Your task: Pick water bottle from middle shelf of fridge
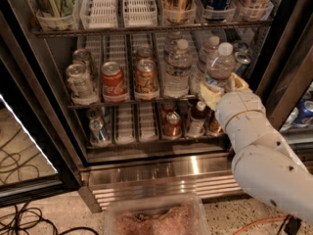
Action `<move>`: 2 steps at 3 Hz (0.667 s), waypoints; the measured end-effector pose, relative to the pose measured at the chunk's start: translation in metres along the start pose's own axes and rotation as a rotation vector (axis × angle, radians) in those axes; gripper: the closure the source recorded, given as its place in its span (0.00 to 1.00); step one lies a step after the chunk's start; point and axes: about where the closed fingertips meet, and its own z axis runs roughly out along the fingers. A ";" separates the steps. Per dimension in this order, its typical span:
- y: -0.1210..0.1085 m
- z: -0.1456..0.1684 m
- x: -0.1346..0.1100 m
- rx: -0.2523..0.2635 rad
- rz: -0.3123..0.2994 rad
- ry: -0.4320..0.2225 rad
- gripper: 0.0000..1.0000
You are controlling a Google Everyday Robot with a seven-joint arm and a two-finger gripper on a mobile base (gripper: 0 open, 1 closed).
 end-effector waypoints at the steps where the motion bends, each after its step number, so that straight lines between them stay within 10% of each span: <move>1: 0.003 -0.031 0.014 -0.065 0.044 0.074 1.00; 2: 0.006 -0.042 0.027 -0.120 0.101 0.125 1.00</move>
Offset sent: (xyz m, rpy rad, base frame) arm -0.0640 -0.0183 -0.0484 0.1656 0.2468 0.1544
